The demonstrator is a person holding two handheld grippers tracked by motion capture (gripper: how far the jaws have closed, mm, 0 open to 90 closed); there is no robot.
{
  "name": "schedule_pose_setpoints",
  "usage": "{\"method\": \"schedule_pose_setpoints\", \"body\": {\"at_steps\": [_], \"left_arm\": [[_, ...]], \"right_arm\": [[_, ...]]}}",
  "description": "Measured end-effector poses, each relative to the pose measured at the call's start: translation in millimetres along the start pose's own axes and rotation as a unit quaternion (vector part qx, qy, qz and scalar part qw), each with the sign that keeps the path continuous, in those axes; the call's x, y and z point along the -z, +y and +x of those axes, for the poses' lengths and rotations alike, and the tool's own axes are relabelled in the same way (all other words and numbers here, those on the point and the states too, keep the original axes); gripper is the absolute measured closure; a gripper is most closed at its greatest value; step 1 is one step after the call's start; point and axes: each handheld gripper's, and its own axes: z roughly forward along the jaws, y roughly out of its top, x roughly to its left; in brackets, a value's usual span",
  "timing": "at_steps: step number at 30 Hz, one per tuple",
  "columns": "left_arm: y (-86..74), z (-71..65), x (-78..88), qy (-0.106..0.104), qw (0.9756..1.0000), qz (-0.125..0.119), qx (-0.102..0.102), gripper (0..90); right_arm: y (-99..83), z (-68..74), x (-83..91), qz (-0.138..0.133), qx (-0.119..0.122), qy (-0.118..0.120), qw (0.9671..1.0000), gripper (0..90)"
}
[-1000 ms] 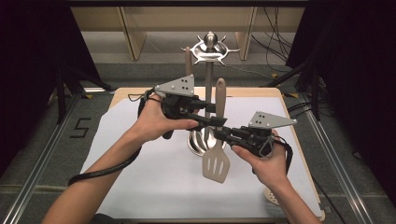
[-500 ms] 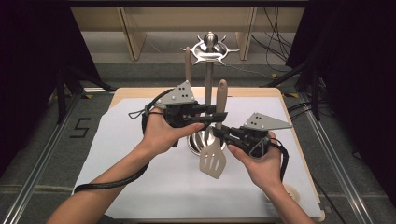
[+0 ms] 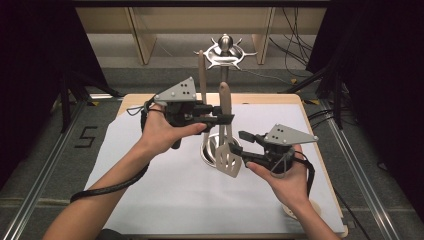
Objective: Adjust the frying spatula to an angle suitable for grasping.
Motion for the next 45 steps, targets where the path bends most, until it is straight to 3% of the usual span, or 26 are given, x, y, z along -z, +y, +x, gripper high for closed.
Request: {"method": "schedule_pose_setpoints", "body": {"at_steps": [5,6,8,9,11,12,13,17,18,20,21,23,32,34,41,42,45], "left_arm": [[2.6,14.6,10.1,-0.012,0.9999,0.0,0.002,72.2],[3.9,22.1,12.2,-0.015,0.9995,0.001,-0.026,72.2],[3.6,28.0,15.4,-0.021,0.9992,0.005,-0.033,72.2],[2.4,31.8,18.1,-0.025,0.9992,0.009,-0.029,72.2],[1.8,34.8,19.8,-0.026,0.9991,0.01,-0.032,72.2],[1.7,37.3,20.5,-0.028,0.9988,0.01,-0.038,72.2],[1.3,40.1,22.0,-0.028,0.9988,0.013,-0.039,72.2],[0.9,47.4,24.8,-0.026,0.9989,0.019,-0.033,72.2],[1.1,49.1,25.2,-0.025,0.9989,0.02,-0.034,72.2],[0.6,51.6,26.0,-0.026,0.9992,0.021,-0.021,72.2],[1.2,53.9,26.4,-0.024,0.9991,0.023,-0.026,72.2],[1.7,57.3,26.6,-0.024,0.9991,0.023,-0.028,72.2],[4.8,60.2,23.0,-0.024,0.9989,0.033,-0.021,72.2],[5.7,62.3,21.9,-0.026,0.9985,0.032,-0.035,72.2],[9.3,60.3,20.8,-0.032,0.9982,0.04,-0.031,72.2],[10.9,62.5,20.7,-0.034,0.9978,0.039,-0.042,72.2],[11.7,63.4,20.9,-0.035,0.9982,0.043,-0.025,72.1]], "right_arm": [[-4.7,-8.2,11.4,-0.002,-0.008,-0.017,0.9998,50.8],[-5.4,-9.7,13.4,-0.003,-0.011,-0.02,0.9997,50.8],[-6.9,-13.7,16.3,-0.008,-0.007,-0.028,0.9995,50.8],[-8.0,-14.0,18.0,-0.005,-0.019,-0.03,0.9994,50.8],[-8.4,-16.4,18.6,-0.01,-0.009,-0.037,0.9992,50.8],[-8.8,-15.9,19.3,-0.008,-0.021,-0.039,0.999,50.8],[-8.8,-17.5,18.8,-0.008,-0.014,-0.031,0.9994,50.8],[-8.9,-18.9,19.6,-0.007,-0.009,-0.037,0.9993,50.8],[-9.1,-16.4,20.4,-0.001,-0.026,-0.038,0.9989,50.8],[-9.1,-17.2,20.0,-0.006,-0.022,-0.041,0.9989,50.8],[-9.1,-19.5,20.0,-0.009,-0.013,-0.044,0.9989,50.8],[-9.5,-19.4,20.1,-0.009,-0.017,-0.04,0.999,50.8],[-9.8,-19.8,20.1,-0.016,-0.017,-0.047,0.9986,50.8],[-9.5,-19.8,21.4,-0.007,-0.019,-0.044,0.9988,50.8],[-10.1,-20.1,20.7,-0.009,-0.018,-0.04,0.999,50.8],[-10.3,-19.6,20.3,-0.008,-0.024,-0.038,0.999,50.8],[-10.1,-18.8,20.1,-0.008,-0.026,-0.036,0.999,50.9]]}}
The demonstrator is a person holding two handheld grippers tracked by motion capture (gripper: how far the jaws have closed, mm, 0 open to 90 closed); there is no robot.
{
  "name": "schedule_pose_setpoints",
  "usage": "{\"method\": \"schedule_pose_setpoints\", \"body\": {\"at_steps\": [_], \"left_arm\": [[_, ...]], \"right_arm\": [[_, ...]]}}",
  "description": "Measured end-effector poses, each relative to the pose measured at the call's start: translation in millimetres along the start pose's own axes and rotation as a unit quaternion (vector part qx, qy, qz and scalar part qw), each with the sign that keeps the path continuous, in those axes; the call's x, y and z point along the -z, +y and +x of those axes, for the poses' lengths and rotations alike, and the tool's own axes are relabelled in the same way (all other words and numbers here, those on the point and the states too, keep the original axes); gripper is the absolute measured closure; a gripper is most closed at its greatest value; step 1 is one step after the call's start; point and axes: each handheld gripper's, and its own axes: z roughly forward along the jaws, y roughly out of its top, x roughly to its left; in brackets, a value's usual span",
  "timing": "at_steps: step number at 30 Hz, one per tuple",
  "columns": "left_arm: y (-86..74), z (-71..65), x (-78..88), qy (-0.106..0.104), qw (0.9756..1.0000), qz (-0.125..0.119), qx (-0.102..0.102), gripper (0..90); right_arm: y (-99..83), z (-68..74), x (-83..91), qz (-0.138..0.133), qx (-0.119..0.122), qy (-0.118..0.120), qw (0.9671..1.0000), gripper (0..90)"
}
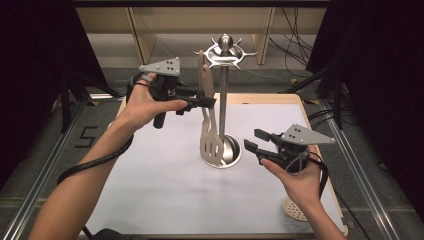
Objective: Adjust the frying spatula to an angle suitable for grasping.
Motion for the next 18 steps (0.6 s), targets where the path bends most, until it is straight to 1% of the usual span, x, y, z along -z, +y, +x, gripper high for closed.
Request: {"method": "schedule_pose_setpoints", "body": {"at_steps": [2,4,5,6,7,8,9,10,11,12,13,14,15,16,17,18], "left_arm": [[-0.4,0.5,-0.8,-0.003,0.9999,0.003,0.012,72.2],[-0.5,1.8,-2.3,-0.006,0.9999,0.007,0.014,72.2],[-0.4,2.4,-3.4,-0.006,0.9998,0.01,0.015,72.2],[-0.1,3.1,-3.9,-0.006,0.9998,0.013,0.016,72.1],[0.2,4.1,-4.7,-0.006,0.9998,0.012,0.016,72.1],[0.7,6.0,-5.3,-0.008,0.9999,0.012,0.008,72.1],[2.0,10.0,-6.6,-0.011,0.9998,0.011,-0.01,72.1],[2.0,9.2,-7.2,-0.009,0.9999,0.012,0.001,72.1],[2.3,9.2,-8.0,-0.007,0.9999,0.014,0.006,72.1],[2.3,9.0,-8.8,-0.007,0.9998,0.013,0.01,72.1],[2.4,9.2,-9.8,-0.005,0.9998,0.015,0.011,72.1],[2.3,10.1,-11.2,-0.002,0.9999,0.015,0.007,72.1],[1.4,8.2,-12.2,0.002,0.9996,0.018,0.02,72.1],[0.7,8.9,-13.5,0.003,0.9997,0.018,0.015,72.0],[-0.4,8.6,-14.1,0.006,0.9997,0.014,0.018,72.0],[-1.0,8.8,-14.4,0.006,0.9998,0.01,0.015,71.9]], "right_arm": [[0.1,0.6,0.2,0.002,0.0,-0.002,1.0,50.8],[0.4,-1.2,0.1,-0.002,0.016,-0.008,0.9998,50.9],[-0.2,0.5,-0.4,0.001,-0.001,0.001,1.0,50.8],[-0.2,-0.7,-0.5,-0.004,0.008,-0.003,1.0,50.9],[-0.2,-0.7,-0.5,-0.004,0.008,-0.003,1.0,50.9],[-0.4,-0.8,-0.3,-0.005,0.009,-0.008,0.9999,50.9],[-0.5,-0.7,-0.2,-0.004,0.008,-0.008,0.9999,50.8],[-0.7,-1.0,-0.5,-0.007,0.008,-0.007,0.9999,50.9],[-0.6,-1.5,-0.5,-0.005,0.007,-0.001,1.0,50.9],[-0.6,-1.5,-0.5,-0.005,0.007,-0.001,1.0,50.9],[-0.5,-1.1,0.2,-0.001,0.003,-0.001,1.0,50.8],[-0.3,-1.9,1.1,-0.001,0.009,-0.006,0.9999,50.8],[-0.6,-2.6,1.2,-0.005,0.008,-0.006,0.9999,50.8],[-0.7,-1.8,2.0,-0.001,0.0,-0.005,1.0,50.8],[-0.9,-2.1,2.8,-0.003,0.004,-0.013,0.9999,50.8],[-1.2,-3.5,2.5,-0.01,0.011,-0.016,0.9998,50.7]]}}
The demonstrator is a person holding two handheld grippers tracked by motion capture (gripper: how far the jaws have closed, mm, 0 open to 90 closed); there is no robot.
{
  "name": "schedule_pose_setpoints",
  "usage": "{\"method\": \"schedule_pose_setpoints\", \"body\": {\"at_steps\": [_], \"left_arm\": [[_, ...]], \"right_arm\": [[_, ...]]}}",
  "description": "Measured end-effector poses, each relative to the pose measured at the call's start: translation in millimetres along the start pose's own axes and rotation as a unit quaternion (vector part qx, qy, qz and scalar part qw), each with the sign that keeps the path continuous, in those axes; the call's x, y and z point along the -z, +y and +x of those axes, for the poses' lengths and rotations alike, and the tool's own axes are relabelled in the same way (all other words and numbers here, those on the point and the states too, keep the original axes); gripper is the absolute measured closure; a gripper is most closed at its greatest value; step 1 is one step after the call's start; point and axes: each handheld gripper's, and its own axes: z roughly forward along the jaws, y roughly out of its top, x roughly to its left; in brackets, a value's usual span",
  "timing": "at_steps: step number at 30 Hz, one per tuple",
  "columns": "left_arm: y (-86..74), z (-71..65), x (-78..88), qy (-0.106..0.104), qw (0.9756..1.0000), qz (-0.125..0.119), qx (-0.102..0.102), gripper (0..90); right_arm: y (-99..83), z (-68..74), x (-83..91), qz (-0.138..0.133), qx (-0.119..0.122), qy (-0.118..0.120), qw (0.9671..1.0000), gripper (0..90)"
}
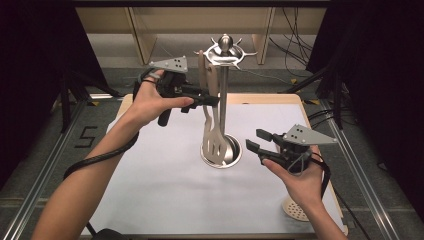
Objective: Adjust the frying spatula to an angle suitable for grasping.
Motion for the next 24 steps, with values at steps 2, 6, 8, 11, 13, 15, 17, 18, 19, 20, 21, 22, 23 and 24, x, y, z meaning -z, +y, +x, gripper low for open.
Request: {"method": "schedule_pose_setpoints", "body": {"at_steps": [2,6,8,11,13,15,17,18,19,20,21,22,23,24], "left_arm": [[-0.7,-2.0,0.3,0.011,0.9999,-0.004,-0.006,71.7],[-2.7,-11.0,8.6,0.04,0.9989,-0.02,-0.016,65.6],[-4.9,-18.2,15.1,0.063,0.9974,-0.031,-0.019,61.3],[-10.3,-34.1,23.8,0.096,0.9927,-0.065,0.032,62.6],[-12.1,-38.3,28.0,0.11,0.99,-0.081,0.036,65.4],[-12.4,-44.2,32.8,0.119,0.9878,-0.095,0.033,67.8],[-11.8,-48.7,36.1,0.123,0.9867,-0.102,0.029,68.2],[-11.4,-51.5,38.4,0.125,0.9865,-0.102,0.026,68.2],[-11.4,-53.1,39.1,0.126,0.9862,-0.104,0.026,68.2],[-11.2,-54.9,40.5,0.13,0.9858,-0.104,0.023,68.2],[-10.7,-56.8,41.6,0.132,0.9855,-0.104,0.022,68.4],[-10.0,-58.3,42.8,0.137,0.9847,-0.106,0.02,69.1],[-9.1,-59.3,43.7,0.14,0.9841,-0.108,0.017,70.6],[-7.3,-61.4,44.5,0.146,0.9833,-0.108,0.015,72.7]], "right_arm": [[-0.6,-0.1,2.7,0.011,-0.009,0.002,0.9999,50.3],[-3.1,-4.0,5.6,0.012,-0.001,-0.008,0.9999,49.4],[-4.5,-5.8,6.5,0.014,0.003,-0.005,0.9999,49.1],[-8.2,-8.8,9.9,0.019,0.013,-0.023,0.9995,49.1],[-10.6,-10.4,12.0,0.025,0.012,-0.031,0.9991,49.0],[-13.1,-12.3,13.4,0.024,0.017,-0.039,0.9988,48.9],[-14.9,-13.7,15.4,0.031,0.018,-0.037,0.9987,48.9],[-16.3,-12.2,16.4,0.034,0.0,-0.033,0.9989,48.9],[-17.4,-13.0,17.7,0.037,0.002,-0.038,0.9986,48.8],[-18.2,-14.0,17.5,0.033,0.006,-0.042,0.9986,48.9],[-19.0,-14.4,18.0,0.035,0.003,-0.041,0.9985,48.8],[-19.6,-14.1,19.0,0.041,-0.007,-0.037,0.9984,48.8],[-20.1,-16.4,18.7,0.038,0.002,-0.042,0.9984,48.9],[-20.7,-16.8,18.2,0.033,0.003,-0.044,0.9985,48.9]]}}
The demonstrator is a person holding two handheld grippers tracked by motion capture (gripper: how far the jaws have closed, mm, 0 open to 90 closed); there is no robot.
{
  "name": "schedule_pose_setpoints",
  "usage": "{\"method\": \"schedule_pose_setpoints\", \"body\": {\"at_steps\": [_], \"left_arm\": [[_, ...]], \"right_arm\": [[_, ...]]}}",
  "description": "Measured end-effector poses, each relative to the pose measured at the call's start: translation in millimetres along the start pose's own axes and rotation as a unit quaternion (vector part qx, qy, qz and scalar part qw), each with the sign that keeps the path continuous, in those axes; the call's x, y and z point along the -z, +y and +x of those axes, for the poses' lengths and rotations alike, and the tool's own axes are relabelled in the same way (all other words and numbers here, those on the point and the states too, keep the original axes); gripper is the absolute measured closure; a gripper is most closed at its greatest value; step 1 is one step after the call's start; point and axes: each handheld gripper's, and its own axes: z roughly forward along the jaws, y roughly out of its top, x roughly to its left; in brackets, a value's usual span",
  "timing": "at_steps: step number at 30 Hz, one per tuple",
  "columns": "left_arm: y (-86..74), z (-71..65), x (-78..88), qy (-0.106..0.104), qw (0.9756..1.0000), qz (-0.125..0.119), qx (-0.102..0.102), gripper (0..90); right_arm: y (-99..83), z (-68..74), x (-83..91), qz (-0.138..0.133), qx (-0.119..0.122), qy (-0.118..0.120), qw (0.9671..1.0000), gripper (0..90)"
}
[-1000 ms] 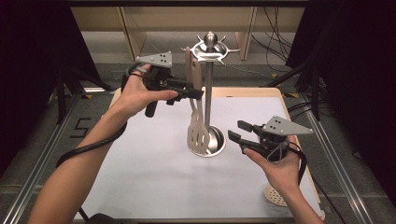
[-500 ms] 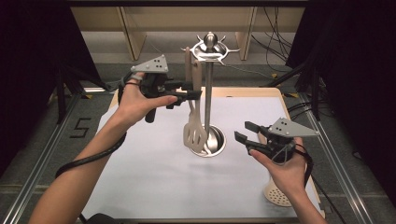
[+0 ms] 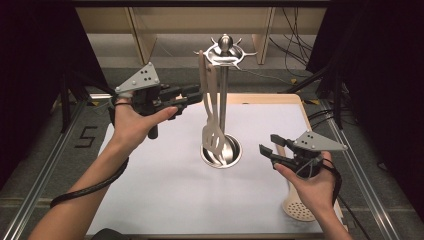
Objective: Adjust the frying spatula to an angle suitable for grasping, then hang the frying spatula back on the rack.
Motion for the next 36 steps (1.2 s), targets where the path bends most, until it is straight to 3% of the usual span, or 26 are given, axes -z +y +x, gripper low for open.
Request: {"method": "schedule_pose_setpoints", "body": {"at_steps": [7,10,12,17,23,24,26,28,33,34,35,36], "left_arm": [[5.0,-4.8,-2.6,0.004,1.0,-0.004,-0.001,79.8],[4.6,-4.4,-4.1,0.003,1.0,-0.008,0.002,80.3],[4.5,-4.0,-4.5,0.003,0.9999,-0.009,0.004,80.7],[5.7,-6.1,-5.8,0.003,0.9999,-0.011,0.003,82.9],[18.5,-13.5,-6.5,0.006,0.9994,-0.035,0.004,86.6],[20.9,-14.5,-7.2,0.007,0.9992,-0.038,0.004,87.1],[24.7,-15.9,-9.3,0.009,0.999,-0.043,0.005,88.1],[27.3,-16.8,-11.8,0.01,0.9988,-0.048,0.007,88.8],[32.4,-17.7,-17.6,0.015,0.9983,-0.056,0.004,89.1],[33.4,-17.2,-19.4,0.019,0.9982,-0.057,0.002,89.1],[34.0,-16.8,-20.4,0.02,0.9982,-0.057,0.002,89.1],[34.4,-16.1,-21.6,0.02,0.9982,-0.057,0.003,89.1]], "right_arm": [[-0.6,-0.2,0.6,-0.002,0.002,-0.003,1.0,48.9],[-0.4,1.5,2.9,0.01,-0.011,0.004,0.9999,48.8],[-0.6,-2.9,2.1,0.001,0.013,0.0,0.9999,48.9],[-1.5,-3.0,2.3,0.0,0.008,-0.002,1.0,48.8],[-0.8,-1.5,2.2,0.003,0.006,0.002,1.0,48.9],[-0.7,-0.3,2.2,0.008,-0.004,0.005,1.0,48.9],[-0.2,-3.1,0.5,-0.002,0.018,0.003,0.9998,48.8],[-0.4,-1.4,0.4,0.001,0.008,0.001,1.0,48.9],[-1.0,-2.4,-0.3,0.002,0.01,0.0,0.9999,49.5],[-1.5,-0.9,0.0,0.005,-0.002,0.001,1.0,49.5],[-1.3,-3.2,-0.4,0.002,0.014,0.0,0.9999,49.5],[-1.5,-2.7,-0.3,0.002,0.01,0.0,0.9999,49.5]]}}
